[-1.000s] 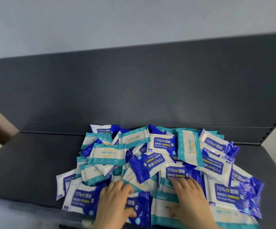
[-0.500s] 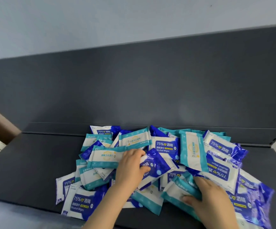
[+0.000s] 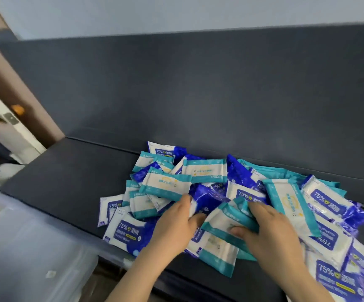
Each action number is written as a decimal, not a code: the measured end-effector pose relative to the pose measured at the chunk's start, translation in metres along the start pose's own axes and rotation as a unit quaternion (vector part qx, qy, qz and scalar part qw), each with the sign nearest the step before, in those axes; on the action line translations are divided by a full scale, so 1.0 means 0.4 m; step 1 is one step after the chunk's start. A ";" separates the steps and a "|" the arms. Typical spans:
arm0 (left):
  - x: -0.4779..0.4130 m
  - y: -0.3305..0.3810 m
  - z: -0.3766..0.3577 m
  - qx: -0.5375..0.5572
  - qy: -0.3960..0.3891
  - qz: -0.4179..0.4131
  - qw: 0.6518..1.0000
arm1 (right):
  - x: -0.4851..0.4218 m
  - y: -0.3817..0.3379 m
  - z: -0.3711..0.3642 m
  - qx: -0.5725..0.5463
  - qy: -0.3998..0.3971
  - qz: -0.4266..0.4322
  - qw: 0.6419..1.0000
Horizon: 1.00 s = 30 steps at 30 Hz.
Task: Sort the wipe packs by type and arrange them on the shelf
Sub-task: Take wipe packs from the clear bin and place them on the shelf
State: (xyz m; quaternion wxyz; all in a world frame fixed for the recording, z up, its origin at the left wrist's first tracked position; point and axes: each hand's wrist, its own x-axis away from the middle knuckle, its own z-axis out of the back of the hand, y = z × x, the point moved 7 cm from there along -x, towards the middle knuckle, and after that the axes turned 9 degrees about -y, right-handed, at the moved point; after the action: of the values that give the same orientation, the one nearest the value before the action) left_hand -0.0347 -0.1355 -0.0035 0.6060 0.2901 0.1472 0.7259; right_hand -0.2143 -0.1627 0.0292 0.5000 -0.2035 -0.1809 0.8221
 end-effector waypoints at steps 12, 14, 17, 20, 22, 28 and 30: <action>0.283 -0.391 0.196 0.211 0.210 0.170 0.939 | -0.107 -0.312 -0.205 -0.010 -0.090 0.135 0.987; 0.343 -0.482 0.213 0.248 0.233 0.210 0.916 | -0.116 -0.387 -0.251 -0.001 -0.096 0.169 0.981; 0.429 -0.616 0.252 0.249 0.259 0.259 0.896 | -0.108 -0.525 -0.315 0.002 -0.107 0.226 0.968; 0.512 -0.752 0.296 0.230 0.270 0.293 0.888 | -0.092 -0.670 -0.388 -0.003 -0.114 0.274 0.955; 0.562 -0.846 0.319 0.233 0.273 0.314 0.879 | -0.080 -0.766 -0.448 -0.007 -0.138 0.307 0.942; 0.635 -1.095 0.368 0.219 0.261 0.329 0.881 | -0.031 -0.993 -0.725 0.005 -0.311 0.328 0.892; 0.624 -1.175 0.379 0.200 0.233 0.332 0.892 | -0.030 -1.035 -0.820 0.052 -0.352 0.312 0.881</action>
State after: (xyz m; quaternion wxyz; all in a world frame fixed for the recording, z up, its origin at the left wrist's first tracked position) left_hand 0.4054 0.1889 -0.0890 0.2075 0.2596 0.3212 0.8868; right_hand 0.2698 0.0374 -0.0410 0.1309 0.0796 -0.2287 0.9614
